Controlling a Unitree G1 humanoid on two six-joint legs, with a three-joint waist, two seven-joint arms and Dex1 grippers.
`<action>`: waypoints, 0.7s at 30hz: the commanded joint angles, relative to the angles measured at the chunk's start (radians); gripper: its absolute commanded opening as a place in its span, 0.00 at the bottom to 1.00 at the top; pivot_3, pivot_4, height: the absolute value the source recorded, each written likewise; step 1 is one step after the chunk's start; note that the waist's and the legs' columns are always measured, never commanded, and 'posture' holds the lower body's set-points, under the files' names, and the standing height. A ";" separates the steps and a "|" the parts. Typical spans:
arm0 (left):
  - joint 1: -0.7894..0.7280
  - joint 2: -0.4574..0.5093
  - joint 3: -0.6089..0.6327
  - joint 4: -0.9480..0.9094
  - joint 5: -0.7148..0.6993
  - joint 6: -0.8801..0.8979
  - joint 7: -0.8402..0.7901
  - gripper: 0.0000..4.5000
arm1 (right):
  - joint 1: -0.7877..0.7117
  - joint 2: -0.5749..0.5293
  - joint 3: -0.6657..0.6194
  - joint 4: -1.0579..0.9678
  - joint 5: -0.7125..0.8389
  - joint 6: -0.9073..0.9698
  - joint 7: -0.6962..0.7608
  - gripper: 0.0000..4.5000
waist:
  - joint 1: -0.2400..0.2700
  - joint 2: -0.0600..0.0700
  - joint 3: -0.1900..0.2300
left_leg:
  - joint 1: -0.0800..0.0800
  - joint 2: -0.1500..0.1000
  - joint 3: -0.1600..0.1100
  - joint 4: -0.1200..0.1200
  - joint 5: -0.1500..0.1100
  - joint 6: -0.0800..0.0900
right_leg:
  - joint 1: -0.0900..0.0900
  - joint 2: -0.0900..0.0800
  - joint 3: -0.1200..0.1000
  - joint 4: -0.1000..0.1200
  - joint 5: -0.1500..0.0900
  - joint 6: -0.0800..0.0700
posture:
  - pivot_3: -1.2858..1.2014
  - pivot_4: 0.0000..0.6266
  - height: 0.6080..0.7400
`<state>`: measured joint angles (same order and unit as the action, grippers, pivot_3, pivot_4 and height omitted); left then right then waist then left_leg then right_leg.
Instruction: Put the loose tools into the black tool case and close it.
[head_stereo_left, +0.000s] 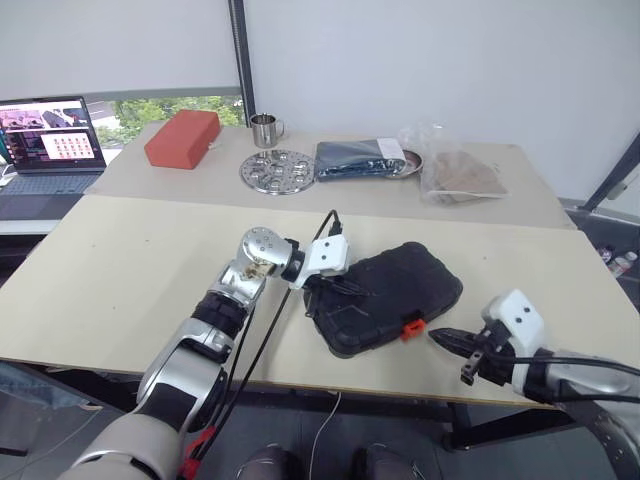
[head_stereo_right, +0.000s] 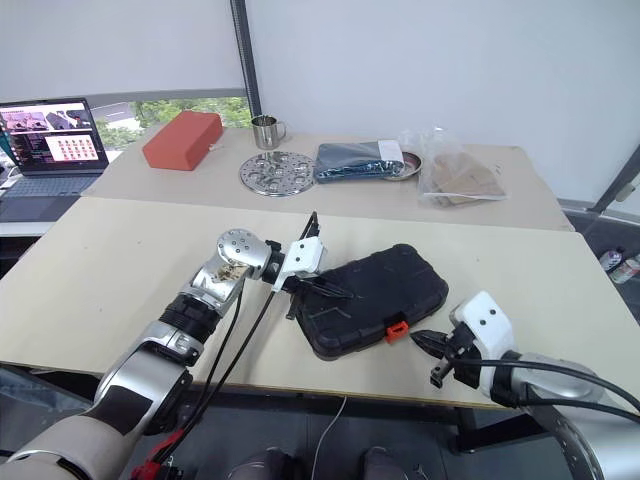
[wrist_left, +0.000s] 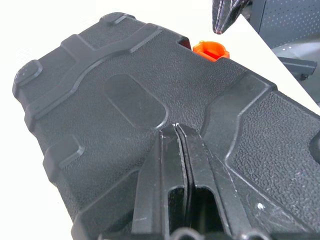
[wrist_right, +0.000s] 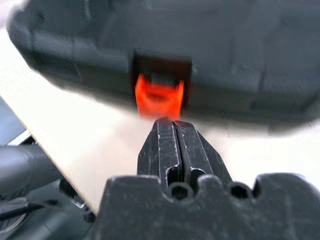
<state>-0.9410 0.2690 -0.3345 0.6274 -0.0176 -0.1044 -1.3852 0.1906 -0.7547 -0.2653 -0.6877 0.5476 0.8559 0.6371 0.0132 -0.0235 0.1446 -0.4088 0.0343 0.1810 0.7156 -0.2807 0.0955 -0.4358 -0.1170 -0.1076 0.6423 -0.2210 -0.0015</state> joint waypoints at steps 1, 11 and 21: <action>0.001 -0.017 -0.040 0.029 0.035 -0.005 -0.001 0.01 | -0.005 0.024 0.023 -0.010 -0.036 -0.062 -0.029 0.00 | -0.001 0.000 0.000 | 0.000 0.000 0.000 0.000 0.000 0.000 | 0.000 0.000 0.000 0.000 0.000 0.000 | 0.52 0.24 0.97; -0.019 -0.034 -0.035 0.053 0.034 -0.008 0.002 0.01 | -0.187 0.053 0.060 -0.004 0.039 0.053 -0.122 0.00 | -0.001 0.000 0.000 | 0.000 0.000 -0.001 0.000 -0.001 0.001 | 0.000 0.000 0.000 -0.001 0.000 0.001 | 0.52 0.24 0.97; -0.031 -0.029 -0.025 0.072 0.034 -0.009 0.006 0.01 | -0.051 0.031 -0.057 -0.038 0.065 0.067 -0.120 0.00 | 0.001 0.000 0.000 | -0.001 0.000 -0.001 0.000 -0.001 0.002 | 0.000 -0.001 0.000 -0.001 0.000 0.001 | 0.52 0.24 0.97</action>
<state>-0.9765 0.2332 -0.3461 0.6757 -0.0063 -0.1219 -1.3829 0.1141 -0.7284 -0.2472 -0.6866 0.5922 0.9240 0.5186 0.0143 -0.0231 0.1443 -0.4096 0.0339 0.1803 0.7158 -0.2819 0.0975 -0.4353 -0.1176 -0.1081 0.6411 -0.2208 -0.0002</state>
